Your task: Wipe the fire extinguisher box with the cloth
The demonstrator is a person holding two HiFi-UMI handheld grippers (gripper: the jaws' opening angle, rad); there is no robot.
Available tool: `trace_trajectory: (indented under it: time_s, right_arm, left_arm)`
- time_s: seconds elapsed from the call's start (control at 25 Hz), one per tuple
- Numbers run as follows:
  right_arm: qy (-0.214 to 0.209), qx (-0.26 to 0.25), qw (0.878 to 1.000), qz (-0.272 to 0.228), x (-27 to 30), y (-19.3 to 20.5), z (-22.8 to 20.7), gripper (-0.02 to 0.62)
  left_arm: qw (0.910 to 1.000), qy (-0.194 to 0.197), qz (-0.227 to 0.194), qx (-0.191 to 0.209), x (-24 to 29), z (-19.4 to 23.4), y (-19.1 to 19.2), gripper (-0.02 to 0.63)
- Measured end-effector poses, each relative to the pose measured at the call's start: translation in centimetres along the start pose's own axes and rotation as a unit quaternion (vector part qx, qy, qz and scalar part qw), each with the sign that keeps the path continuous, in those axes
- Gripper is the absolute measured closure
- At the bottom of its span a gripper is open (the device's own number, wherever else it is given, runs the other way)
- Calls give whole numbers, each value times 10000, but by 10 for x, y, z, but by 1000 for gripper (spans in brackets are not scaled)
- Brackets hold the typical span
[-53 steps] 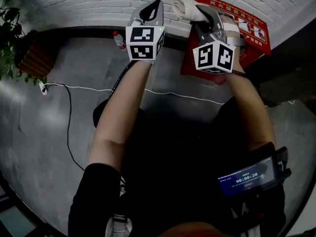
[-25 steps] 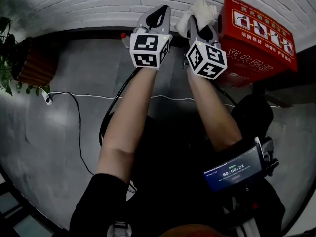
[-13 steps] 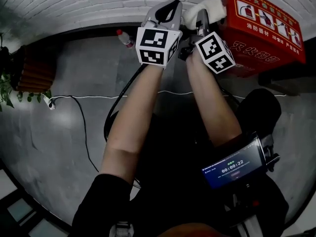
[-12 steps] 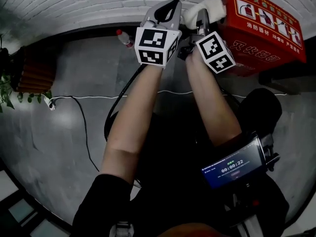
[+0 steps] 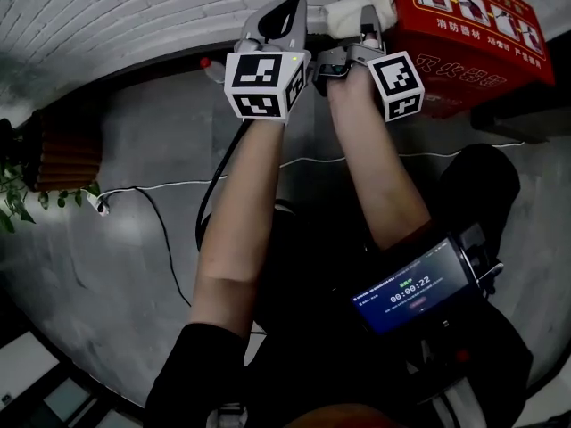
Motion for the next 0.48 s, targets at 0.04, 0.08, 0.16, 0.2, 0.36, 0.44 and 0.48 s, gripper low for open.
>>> trace_trajectory:
  time_s: [0.04,0.08,0.16,0.2,0.36,0.44,0.48]
  right_arm:
    - [25,88,9999,-45,1,1,-2,502]
    - [34,154,9998,-74,2,2,-3,502]
    - [45,251,9996,-123,2,4,-5,502]
    - [59,279,9995,-150,2,4,-8,502]
    - [99,271,9993,-219,-1,8,-17,502]
    - [120,273,9993,-233,-2,12,-23,502]
    - [142,286,9992,-233,-3,15,-27,502]
  left_arm:
    - [10000,10,29,52,1,0,2,604]
    - [9999,0,57,105,2,0,5,604]
    - [9998,-47,119,178,5,1,11,604]
    - [9997,-59,150,191,7,1,15,604]
    - [9993,12,268,276,9,2,26,604]
    - [9990,115,265,347,9,2,30,604]
    - [9989,166,253,357,10,2,32,604]
Point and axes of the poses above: the fingertips, and each gripper's own axes: x forward along the fingers, z to its left, y out of its underside, the point moved 4 cm from there along -x, backward along the fingers, and after that the axes turned 15 degrees about -x, right-handed, at the moved point
